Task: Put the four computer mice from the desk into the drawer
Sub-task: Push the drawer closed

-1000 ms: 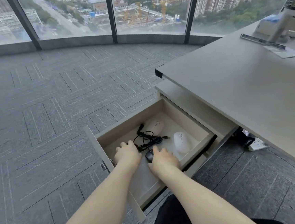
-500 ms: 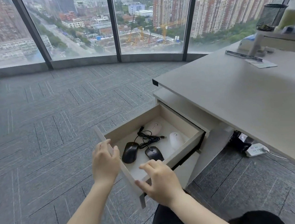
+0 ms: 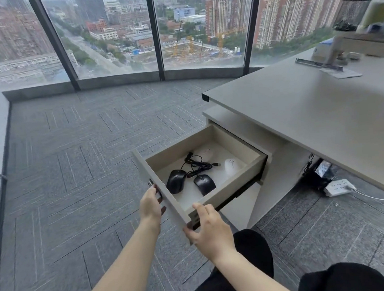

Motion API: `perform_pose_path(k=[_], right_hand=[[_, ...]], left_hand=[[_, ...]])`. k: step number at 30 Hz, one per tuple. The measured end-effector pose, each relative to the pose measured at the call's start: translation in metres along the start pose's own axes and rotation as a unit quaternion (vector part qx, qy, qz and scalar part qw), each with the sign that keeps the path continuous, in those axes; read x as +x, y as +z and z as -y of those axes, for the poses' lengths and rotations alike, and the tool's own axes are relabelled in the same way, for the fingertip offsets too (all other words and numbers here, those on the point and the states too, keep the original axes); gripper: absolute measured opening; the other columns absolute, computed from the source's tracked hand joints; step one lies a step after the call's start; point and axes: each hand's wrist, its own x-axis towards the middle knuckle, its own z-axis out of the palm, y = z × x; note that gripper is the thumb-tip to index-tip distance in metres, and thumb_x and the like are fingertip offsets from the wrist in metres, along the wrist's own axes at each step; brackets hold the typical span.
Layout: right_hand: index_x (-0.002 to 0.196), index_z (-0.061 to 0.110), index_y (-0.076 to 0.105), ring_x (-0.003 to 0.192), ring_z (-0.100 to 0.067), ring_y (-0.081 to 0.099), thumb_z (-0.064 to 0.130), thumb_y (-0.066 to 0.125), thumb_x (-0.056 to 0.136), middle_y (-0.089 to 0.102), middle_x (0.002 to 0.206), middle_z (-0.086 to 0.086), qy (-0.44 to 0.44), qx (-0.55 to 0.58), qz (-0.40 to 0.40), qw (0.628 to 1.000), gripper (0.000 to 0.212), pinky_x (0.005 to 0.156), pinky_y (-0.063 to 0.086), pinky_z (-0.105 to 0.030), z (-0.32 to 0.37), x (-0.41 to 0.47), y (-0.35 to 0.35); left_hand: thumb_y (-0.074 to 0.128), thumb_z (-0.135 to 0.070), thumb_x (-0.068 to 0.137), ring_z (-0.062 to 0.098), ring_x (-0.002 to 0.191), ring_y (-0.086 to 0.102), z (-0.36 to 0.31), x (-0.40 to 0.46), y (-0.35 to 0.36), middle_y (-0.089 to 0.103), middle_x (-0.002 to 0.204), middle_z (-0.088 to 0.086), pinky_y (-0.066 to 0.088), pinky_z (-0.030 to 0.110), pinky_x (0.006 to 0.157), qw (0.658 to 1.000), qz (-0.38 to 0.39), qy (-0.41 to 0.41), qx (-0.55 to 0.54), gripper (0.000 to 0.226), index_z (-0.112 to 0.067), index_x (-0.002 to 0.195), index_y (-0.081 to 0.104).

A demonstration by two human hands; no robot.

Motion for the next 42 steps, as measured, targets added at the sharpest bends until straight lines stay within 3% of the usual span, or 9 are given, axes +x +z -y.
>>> perform_pose_path(k=[4, 10, 13, 20, 23, 27, 32, 42], right_hand=[[0.142, 0.027, 0.034, 0.101, -0.013, 0.055, 0.057, 0.052, 0.088, 0.051, 0.121, 0.005, 0.026, 0.015, -0.016, 0.999, 0.063, 0.072, 0.053, -0.030, -0.011, 0.003, -0.005], [0.135, 0.029, 0.040, 0.093, -0.012, 0.056, 0.056, 0.055, 0.085, 0.053, 0.115, 0.007, 0.085, 0.042, -0.055, 0.994, 0.059, 0.066, 0.048, -0.029, -0.037, 0.017, -0.021], [0.131, 0.028, 0.042, 0.101, -0.014, 0.057, 0.054, 0.057, 0.085, 0.055, 0.114, 0.007, 0.121, 0.065, -0.081, 0.987, 0.055, 0.069, 0.051, -0.033, -0.053, 0.026, -0.029], [0.147, 0.024, 0.028, 0.123, -0.020, 0.052, 0.055, 0.059, 0.087, 0.046, 0.143, -0.002, 0.214, 0.117, -0.121, 0.962, 0.075, 0.078, 0.048, -0.035, -0.090, 0.051, -0.050], [0.150, 0.024, 0.023, 0.131, -0.024, 0.046, 0.057, 0.062, 0.084, 0.041, 0.149, -0.006, 0.246, 0.138, -0.158, 0.946, 0.083, 0.089, 0.051, -0.040, -0.106, 0.063, -0.060], [0.153, 0.023, 0.017, 0.131, -0.028, 0.047, 0.055, 0.061, 0.086, 0.035, 0.152, -0.009, 0.272, 0.158, -0.183, 0.931, 0.086, 0.089, 0.051, -0.040, -0.124, 0.078, -0.072], [0.154, 0.019, 0.016, 0.134, -0.030, 0.045, 0.050, 0.060, 0.090, 0.031, 0.157, -0.009, 0.296, 0.180, -0.186, 0.919, 0.084, 0.095, 0.046, -0.041, -0.148, 0.104, -0.084], [0.152, 0.018, 0.025, 0.131, -0.029, 0.051, 0.045, 0.061, 0.092, 0.044, 0.151, -0.011, 0.308, 0.246, -0.224, 0.891, 0.075, 0.100, 0.048, -0.037, -0.184, 0.131, -0.088]], left_hand=[[0.034, -0.032, 0.095, 0.023, 0.116, 0.059, 0.003, 0.005, 0.017, 0.064, 0.123, 0.004, 0.051, 0.043, 0.091, 0.999, 0.013, -0.014, -0.028, 0.042, -0.021, 0.126, 0.060], [0.031, -0.036, 0.097, 0.018, 0.119, 0.055, 0.001, 0.013, 0.055, 0.060, 0.126, -0.002, 0.046, 0.050, 0.102, 0.997, 0.055, -0.031, -0.049, 0.041, -0.026, 0.129, 0.055], [0.031, -0.036, 0.098, 0.017, 0.120, 0.054, 0.002, 0.020, 0.078, 0.059, 0.127, -0.003, 0.047, 0.050, 0.101, 0.996, 0.071, -0.034, -0.047, 0.042, -0.027, 0.132, 0.053], [0.033, -0.036, 0.099, 0.020, 0.122, 0.053, 0.002, 0.038, 0.137, 0.058, 0.126, -0.003, 0.044, 0.048, 0.105, 0.994, 0.084, -0.043, -0.055, 0.039, -0.027, 0.131, 0.053], [0.032, -0.035, 0.100, 0.020, 0.124, 0.052, 0.002, 0.045, 0.167, 0.056, 0.126, -0.004, 0.044, 0.048, 0.105, 0.992, 0.098, -0.053, -0.064, 0.042, -0.025, 0.138, 0.048], [0.034, -0.034, 0.100, 0.020, 0.122, 0.054, -0.002, 0.054, 0.196, 0.056, 0.120, -0.007, 0.047, 0.045, 0.101, 0.989, 0.109, -0.068, -0.077, 0.042, -0.024, 0.138, 0.050], [0.036, -0.038, 0.097, 0.016, 0.120, 0.057, 0.000, 0.071, 0.231, 0.058, 0.131, -0.006, 0.048, 0.037, 0.088, 0.984, 0.121, -0.088, -0.093, 0.042, -0.027, 0.133, 0.054], [0.036, -0.036, 0.097, 0.014, 0.125, 0.053, 0.005, 0.089, 0.272, 0.053, 0.141, -0.006, 0.040, 0.043, 0.104, 0.972, 0.149, -0.127, -0.131, 0.047, -0.021, 0.138, 0.050]])
